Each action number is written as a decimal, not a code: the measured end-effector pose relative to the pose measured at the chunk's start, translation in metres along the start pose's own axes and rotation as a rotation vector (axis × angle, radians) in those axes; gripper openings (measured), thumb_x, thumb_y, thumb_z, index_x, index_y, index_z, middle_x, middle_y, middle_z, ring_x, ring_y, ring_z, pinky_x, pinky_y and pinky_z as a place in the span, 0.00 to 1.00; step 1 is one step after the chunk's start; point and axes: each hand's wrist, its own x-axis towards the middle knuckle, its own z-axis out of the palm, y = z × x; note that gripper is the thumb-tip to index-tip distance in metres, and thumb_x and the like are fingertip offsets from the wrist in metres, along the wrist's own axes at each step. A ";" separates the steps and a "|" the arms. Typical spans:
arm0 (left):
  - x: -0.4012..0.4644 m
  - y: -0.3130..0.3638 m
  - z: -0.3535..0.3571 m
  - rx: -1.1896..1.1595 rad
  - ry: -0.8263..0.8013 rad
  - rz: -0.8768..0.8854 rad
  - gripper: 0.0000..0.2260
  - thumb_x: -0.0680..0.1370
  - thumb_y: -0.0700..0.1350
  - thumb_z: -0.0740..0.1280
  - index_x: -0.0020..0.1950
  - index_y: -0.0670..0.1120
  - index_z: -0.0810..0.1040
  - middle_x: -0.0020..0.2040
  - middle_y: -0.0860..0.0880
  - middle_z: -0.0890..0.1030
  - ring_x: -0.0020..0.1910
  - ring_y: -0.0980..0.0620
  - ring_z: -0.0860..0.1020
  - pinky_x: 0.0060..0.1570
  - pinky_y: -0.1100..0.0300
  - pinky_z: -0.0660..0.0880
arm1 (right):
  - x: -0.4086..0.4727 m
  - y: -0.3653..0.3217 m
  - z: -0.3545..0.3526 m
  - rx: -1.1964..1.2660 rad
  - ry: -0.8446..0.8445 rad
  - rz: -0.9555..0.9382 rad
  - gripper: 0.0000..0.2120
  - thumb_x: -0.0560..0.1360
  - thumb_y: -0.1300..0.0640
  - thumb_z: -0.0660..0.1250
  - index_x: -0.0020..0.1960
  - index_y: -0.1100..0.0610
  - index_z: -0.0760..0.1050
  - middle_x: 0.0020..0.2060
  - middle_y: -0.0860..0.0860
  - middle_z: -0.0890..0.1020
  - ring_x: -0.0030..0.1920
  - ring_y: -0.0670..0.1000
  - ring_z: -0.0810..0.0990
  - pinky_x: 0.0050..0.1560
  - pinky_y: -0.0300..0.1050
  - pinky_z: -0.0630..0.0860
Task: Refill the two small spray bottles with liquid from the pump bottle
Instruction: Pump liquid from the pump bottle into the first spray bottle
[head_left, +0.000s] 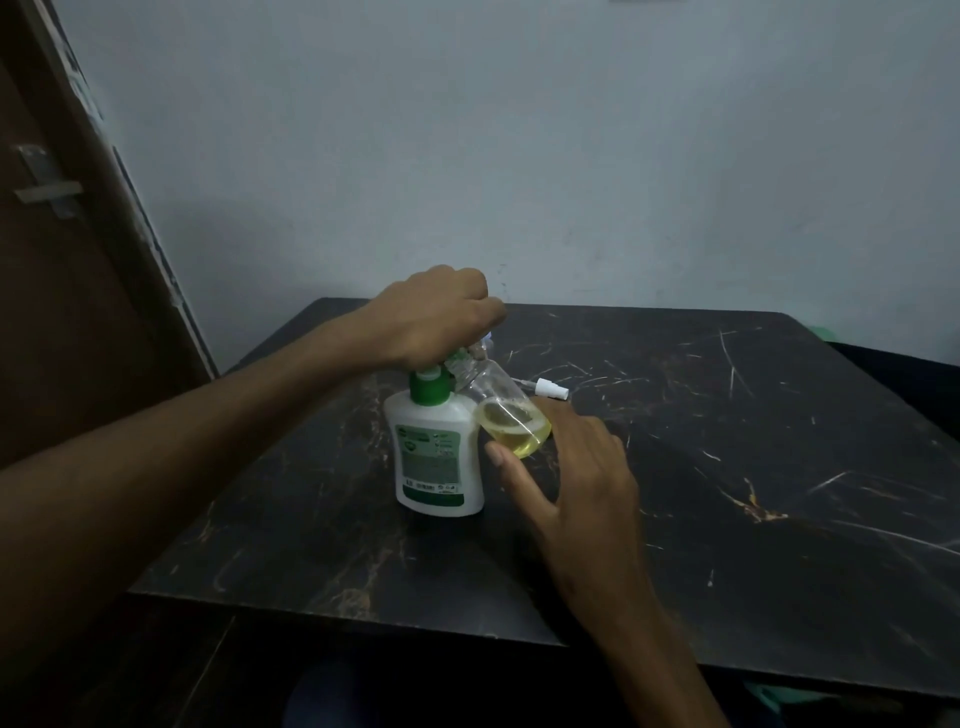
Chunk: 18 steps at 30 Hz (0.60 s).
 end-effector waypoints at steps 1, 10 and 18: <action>0.001 0.000 -0.001 -0.023 0.004 -0.007 0.15 0.87 0.44 0.56 0.39 0.46 0.65 0.43 0.49 0.68 0.47 0.46 0.69 0.49 0.47 0.69 | 0.000 0.000 0.000 0.002 -0.002 0.002 0.19 0.80 0.40 0.65 0.66 0.50 0.76 0.52 0.41 0.79 0.51 0.42 0.75 0.54 0.45 0.72; 0.003 0.000 0.000 -0.035 -0.044 0.012 0.16 0.84 0.51 0.54 0.36 0.51 0.63 0.41 0.52 0.67 0.46 0.47 0.69 0.49 0.47 0.69 | -0.001 0.000 0.001 -0.001 -0.009 0.010 0.19 0.81 0.40 0.65 0.66 0.49 0.75 0.53 0.39 0.77 0.52 0.40 0.73 0.53 0.46 0.74; 0.005 0.004 -0.002 -0.120 0.029 -0.050 0.16 0.86 0.51 0.58 0.39 0.49 0.67 0.42 0.51 0.72 0.42 0.48 0.70 0.44 0.52 0.64 | 0.000 -0.003 -0.001 0.001 0.019 0.006 0.18 0.80 0.41 0.66 0.65 0.49 0.76 0.50 0.38 0.74 0.50 0.39 0.70 0.50 0.47 0.75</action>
